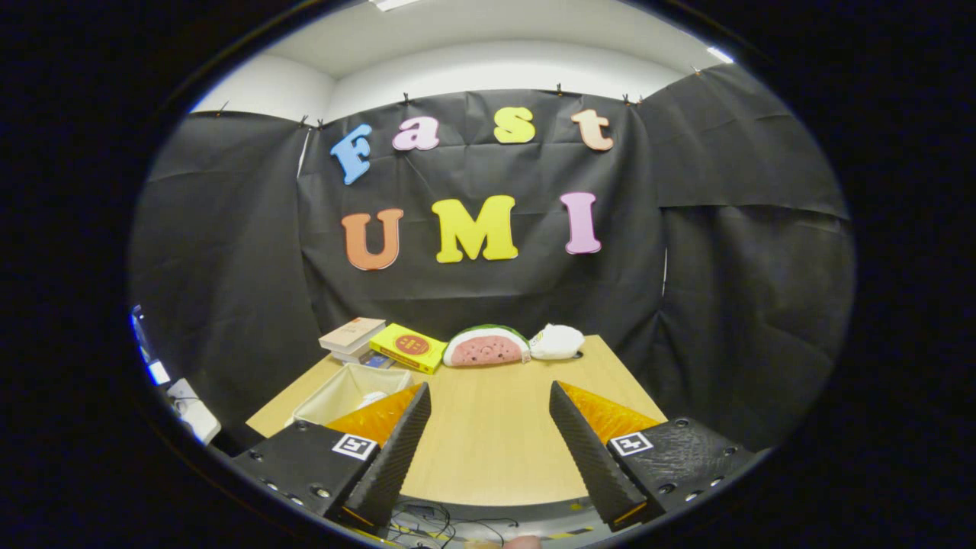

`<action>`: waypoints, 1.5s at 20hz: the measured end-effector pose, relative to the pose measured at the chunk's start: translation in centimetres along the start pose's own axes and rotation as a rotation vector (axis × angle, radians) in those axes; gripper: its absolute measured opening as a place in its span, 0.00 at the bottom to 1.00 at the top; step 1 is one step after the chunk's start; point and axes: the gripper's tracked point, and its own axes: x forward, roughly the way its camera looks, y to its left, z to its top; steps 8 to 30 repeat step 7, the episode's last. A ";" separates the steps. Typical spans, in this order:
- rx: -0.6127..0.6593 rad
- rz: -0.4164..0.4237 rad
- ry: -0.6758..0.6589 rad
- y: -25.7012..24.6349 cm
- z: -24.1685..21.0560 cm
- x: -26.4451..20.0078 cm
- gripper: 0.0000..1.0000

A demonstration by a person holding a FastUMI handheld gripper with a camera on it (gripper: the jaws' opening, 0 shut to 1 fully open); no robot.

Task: Open the storage box then place both shoes into the box .Put the left shoe in first, then the right shoe, with the right side of both shoes facing outward in a uniform manner.

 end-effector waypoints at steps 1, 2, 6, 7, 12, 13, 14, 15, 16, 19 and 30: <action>0.003 0.000 -0.001 -0.1 -0.2 -0.4 0.95; 0.009 0.002 -0.002 -0.1 -0.5 -0.6 0.95; 0.016 0.007 -0.009 -0.3 -1.2 -1.7 0.95; 0.017 0.006 -0.016 -0.2 -1.2 -1.8 0.95; 0.017 0.006 -0.016 -0.2 -1.2 -1.8 0.95; 0.017 0.006 -0.016 -0.2 -1.2 -1.8 0.95; 0.017 0.006 -0.016 -0.2 -1.2 -1.8 0.95; 0.017 0.006 -0.016 -0.2 -1.2 -1.8 0.95; 0.017 0.006 -0.016 -0.2 -1.2 -1.8 0.95; 0.017 0.006 -0.016 -0.2 -1.2 -1.8 0.95; 0.017 0.006 -0.016 -0.2 -1.2 -1.8 0.95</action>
